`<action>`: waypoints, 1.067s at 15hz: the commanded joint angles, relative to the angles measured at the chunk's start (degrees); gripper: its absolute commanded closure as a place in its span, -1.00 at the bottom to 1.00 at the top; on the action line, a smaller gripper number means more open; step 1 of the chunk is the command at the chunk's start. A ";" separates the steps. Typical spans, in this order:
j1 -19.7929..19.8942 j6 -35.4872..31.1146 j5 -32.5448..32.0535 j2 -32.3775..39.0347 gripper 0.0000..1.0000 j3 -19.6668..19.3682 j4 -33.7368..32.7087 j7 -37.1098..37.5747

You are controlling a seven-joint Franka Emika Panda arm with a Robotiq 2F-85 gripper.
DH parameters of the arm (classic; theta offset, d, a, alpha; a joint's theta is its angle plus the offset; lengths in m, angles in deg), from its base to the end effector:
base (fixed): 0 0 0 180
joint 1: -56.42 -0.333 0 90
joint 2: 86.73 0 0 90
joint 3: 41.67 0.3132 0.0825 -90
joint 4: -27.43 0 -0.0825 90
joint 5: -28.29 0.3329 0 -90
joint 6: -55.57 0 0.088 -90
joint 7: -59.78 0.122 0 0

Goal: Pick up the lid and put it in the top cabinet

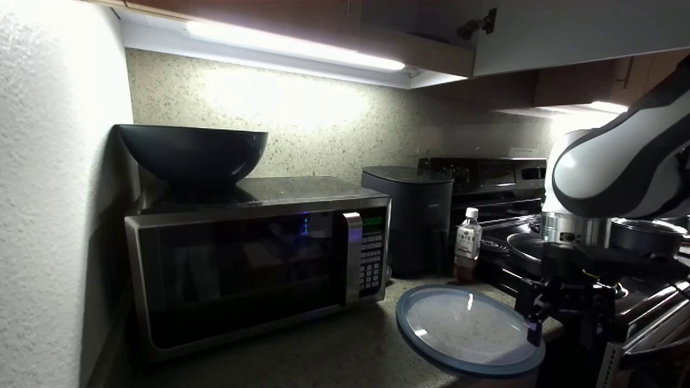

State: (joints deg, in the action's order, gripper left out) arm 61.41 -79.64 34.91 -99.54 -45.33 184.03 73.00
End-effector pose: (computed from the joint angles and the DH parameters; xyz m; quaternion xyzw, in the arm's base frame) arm 0.3398 -0.0480 0.3030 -0.9691 0.2306 0.0770 0.0414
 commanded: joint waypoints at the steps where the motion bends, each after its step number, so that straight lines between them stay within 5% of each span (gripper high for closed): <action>1: 0.36 -0.72 -0.28 4.55 -1.00 0.86 -2.11 4.61; 6: 0.14 0.05 -0.06 4.17 -1.00 0.22 -2.62 3.28; 11: -2.72 1.17 25.14 9.34 -1.00 -2.90 -4.29 -14.11; 16: -1.74 0.23 22.72 10.06 -1.00 -1.77 -4.03 -11.16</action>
State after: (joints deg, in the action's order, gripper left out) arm 59.23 -79.53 57.72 -89.41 -47.50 180.03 61.77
